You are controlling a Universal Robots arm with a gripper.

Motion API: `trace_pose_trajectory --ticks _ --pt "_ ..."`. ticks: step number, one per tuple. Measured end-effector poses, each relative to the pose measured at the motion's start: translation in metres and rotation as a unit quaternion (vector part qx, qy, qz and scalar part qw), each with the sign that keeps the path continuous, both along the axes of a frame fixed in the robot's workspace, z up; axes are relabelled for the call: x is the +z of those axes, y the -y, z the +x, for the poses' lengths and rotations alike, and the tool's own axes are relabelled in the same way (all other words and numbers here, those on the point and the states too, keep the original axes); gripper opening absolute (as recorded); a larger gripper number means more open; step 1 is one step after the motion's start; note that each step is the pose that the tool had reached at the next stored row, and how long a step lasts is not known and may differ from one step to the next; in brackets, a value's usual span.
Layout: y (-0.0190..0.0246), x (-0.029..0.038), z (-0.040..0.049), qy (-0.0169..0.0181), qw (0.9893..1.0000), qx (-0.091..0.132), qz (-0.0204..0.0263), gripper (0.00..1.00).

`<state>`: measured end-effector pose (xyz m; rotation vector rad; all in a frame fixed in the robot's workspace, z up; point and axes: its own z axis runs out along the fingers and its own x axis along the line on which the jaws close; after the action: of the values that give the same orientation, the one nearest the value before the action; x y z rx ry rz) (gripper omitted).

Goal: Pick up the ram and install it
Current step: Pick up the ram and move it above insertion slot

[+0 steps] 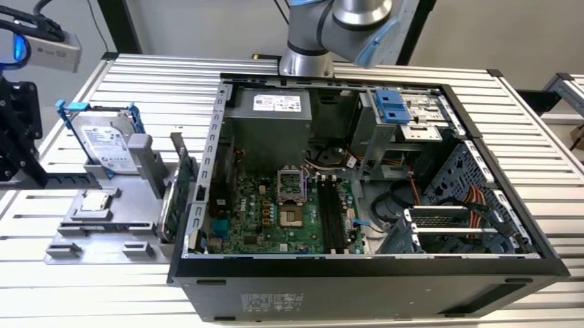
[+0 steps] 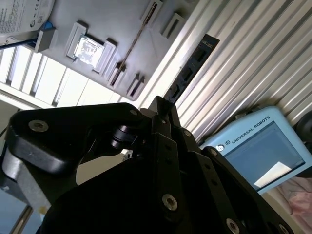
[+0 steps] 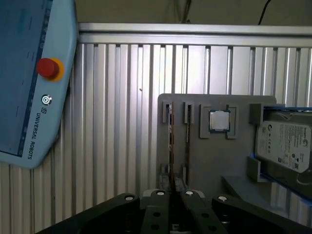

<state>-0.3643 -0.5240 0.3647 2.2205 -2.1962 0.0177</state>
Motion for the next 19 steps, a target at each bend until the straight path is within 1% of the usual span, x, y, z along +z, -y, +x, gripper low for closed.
trace_pose_trajectory --ticks 4,11,12,16,19 --pt "-0.0002 0.0064 0.0 0.0 1.0 0.0 -0.0001 0.0" --pt "-0.0006 0.0196 0.0 0.0 1.0 0.0 -0.0009 0.0" --pt "-0.0006 0.0206 0.0 0.0 1.0 0.0 -0.0009 0.0" --pt "-0.0007 0.0206 0.0005 0.0001 1.0 0.0 -0.0009 0.0" --pt "-0.0009 0.0206 0.0048 0.0001 1.0 0.0 -0.0009 0.0"
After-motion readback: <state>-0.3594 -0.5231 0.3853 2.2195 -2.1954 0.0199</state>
